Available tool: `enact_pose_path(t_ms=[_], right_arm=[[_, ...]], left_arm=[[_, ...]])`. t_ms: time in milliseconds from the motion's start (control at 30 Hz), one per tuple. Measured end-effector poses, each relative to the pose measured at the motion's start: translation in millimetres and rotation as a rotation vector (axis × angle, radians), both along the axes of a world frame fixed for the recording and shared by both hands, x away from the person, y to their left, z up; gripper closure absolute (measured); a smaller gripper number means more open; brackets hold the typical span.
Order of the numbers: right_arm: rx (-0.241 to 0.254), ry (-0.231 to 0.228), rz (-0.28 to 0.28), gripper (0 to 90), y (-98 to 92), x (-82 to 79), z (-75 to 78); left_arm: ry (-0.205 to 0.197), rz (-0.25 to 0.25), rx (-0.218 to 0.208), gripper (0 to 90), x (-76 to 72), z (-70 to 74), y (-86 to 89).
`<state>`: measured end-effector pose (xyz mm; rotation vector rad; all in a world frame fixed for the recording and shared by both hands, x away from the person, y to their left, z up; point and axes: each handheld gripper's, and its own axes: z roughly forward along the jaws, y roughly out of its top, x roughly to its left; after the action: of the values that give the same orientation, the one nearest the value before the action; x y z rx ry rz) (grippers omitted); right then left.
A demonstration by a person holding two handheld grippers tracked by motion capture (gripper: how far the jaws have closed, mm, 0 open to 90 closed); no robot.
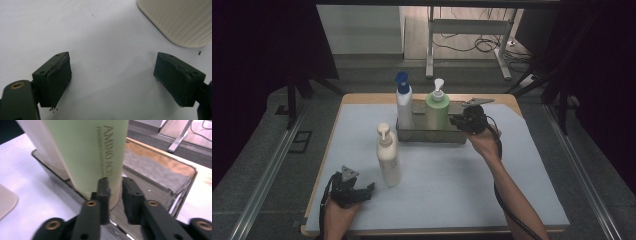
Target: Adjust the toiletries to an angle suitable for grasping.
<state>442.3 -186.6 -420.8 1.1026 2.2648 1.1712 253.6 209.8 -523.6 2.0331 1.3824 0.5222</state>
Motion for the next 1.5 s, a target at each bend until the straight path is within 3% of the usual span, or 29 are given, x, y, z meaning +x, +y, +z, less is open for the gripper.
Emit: enact_pose_path(t_ms=[233, 700, 1133, 1500], right_arm=[[-0.027, -0.039, -0.043, 89.2, 1.9, 5.9, -5.3], [-0.009, 0.03, -0.117, 89.6, 13.3, 26.9, -24.1], [0.03, 0.079, -0.131, 89.6, 19.5, 34.7, -37.7], [0.009, 0.085, -0.133, 89.6, 24.8, 34.8, -39.2]], left_arm=[[0.0, 0.0, 0.0, 14.4, 0.0, 0.0, 0.0], [0.0, 0.0, 0.0, 14.4, 0.0, 0.0, 0.0], [0.0, -0.001, 0.001, 14.4, 0.1, 0.0, 0.1], [0.0, 0.0, 0.001, 14.4, 0.1, 0.0, 0.0]])
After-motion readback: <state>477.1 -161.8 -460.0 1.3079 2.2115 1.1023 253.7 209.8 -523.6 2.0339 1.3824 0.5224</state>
